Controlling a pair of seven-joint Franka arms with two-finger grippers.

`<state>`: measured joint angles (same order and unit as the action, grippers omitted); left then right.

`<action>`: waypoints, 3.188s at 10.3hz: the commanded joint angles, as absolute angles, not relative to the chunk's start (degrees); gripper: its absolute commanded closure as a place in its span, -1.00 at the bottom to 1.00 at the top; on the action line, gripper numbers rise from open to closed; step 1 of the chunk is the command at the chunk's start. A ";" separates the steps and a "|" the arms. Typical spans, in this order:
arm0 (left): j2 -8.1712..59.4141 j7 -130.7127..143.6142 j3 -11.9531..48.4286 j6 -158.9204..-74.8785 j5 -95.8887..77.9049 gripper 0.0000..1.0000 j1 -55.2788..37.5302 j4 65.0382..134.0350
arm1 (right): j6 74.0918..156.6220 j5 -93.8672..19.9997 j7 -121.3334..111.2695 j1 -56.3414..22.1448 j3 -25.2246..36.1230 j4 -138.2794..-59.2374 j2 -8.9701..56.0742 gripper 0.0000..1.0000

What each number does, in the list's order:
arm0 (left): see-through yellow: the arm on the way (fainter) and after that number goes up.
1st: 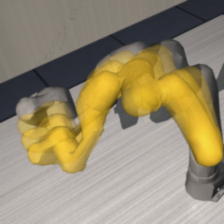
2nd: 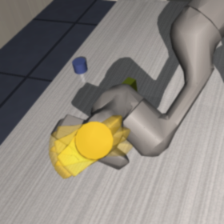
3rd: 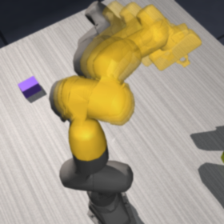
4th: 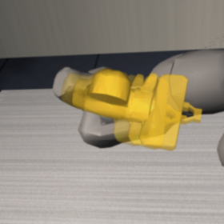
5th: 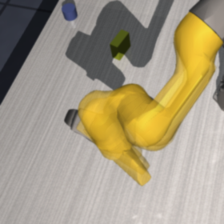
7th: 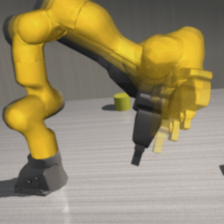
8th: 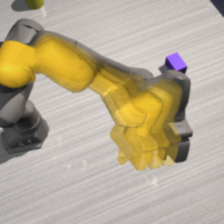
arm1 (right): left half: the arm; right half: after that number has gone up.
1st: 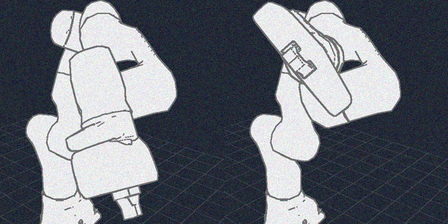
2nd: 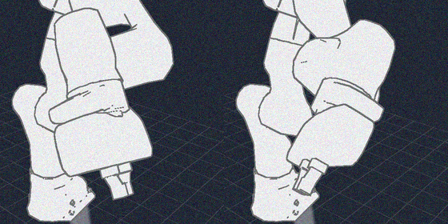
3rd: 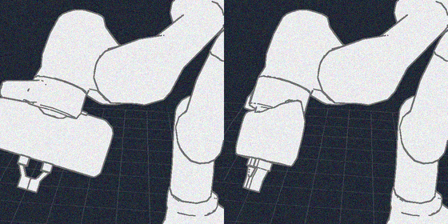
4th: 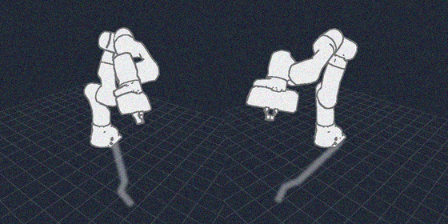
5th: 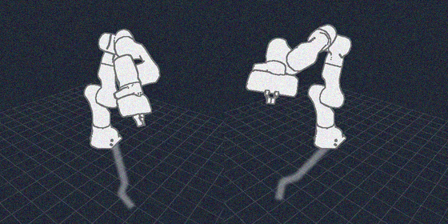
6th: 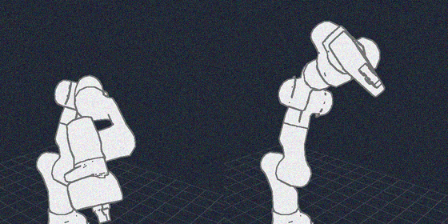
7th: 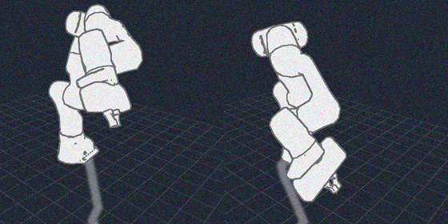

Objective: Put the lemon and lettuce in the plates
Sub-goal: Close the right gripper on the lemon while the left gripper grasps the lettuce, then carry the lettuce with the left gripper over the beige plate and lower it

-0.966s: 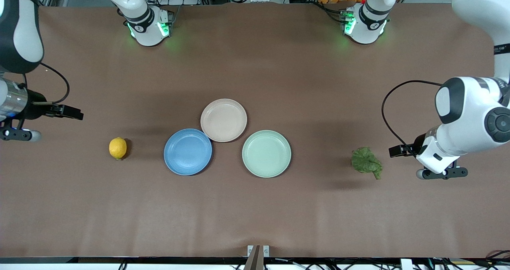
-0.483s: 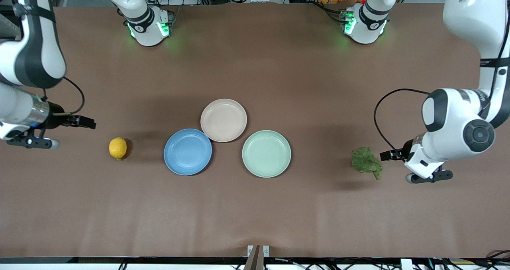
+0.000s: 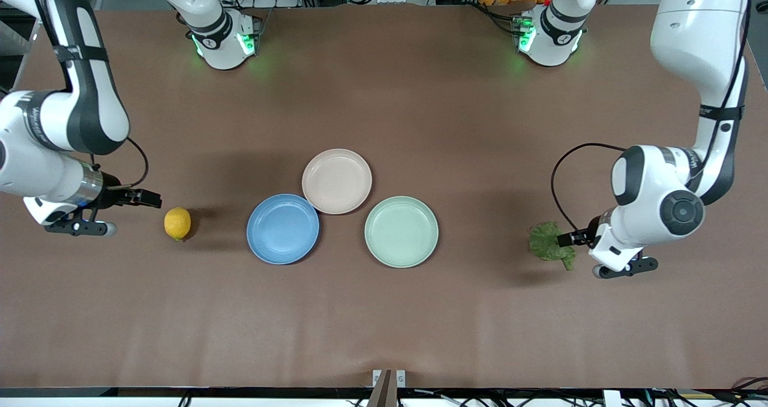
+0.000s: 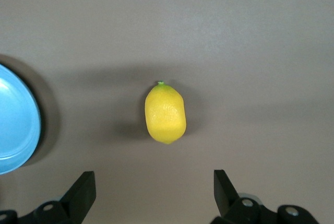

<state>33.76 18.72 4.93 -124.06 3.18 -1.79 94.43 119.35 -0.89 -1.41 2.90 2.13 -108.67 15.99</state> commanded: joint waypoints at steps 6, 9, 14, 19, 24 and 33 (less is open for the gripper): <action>39.63 26.89 4.92 -131.13 4.66 -1.00 -3.60 93.69 | 132.52 -1.67 -7.21 5.01 1.58 -112.58 22.49 -1.00; 41.48 26.89 4.92 -132.45 4.75 -1.00 -3.25 93.87 | 135.78 -1.67 -7.21 5.01 1.49 -112.76 24.87 -1.00; 42.89 26.72 4.83 -132.54 5.18 -1.00 -3.25 94.13 | 142.02 -1.67 -7.12 4.83 1.32 -116.19 26.28 -1.00; 42.19 26.46 4.83 -132.45 5.53 1.00 -3.08 93.96 | 143.35 -1.67 -7.12 4.48 1.23 -116.19 27.51 -1.00; 38.85 27.16 5.18 -130.70 5.45 1.00 -3.78 94.04 | 146.24 -1.67 -7.12 4.66 1.23 -116.19 29.53 -1.00; 34.54 42.78 5.71 -127.62 4.66 1.00 -12.99 93.60 | 146.43 -1.67 -6.94 4.48 1.06 -116.10 29.71 0.04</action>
<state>35.77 38.46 5.98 -128.37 3.62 -10.79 93.05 145.89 -0.90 -6.10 4.03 1.61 -116.11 29.63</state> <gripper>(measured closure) 0.960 0.374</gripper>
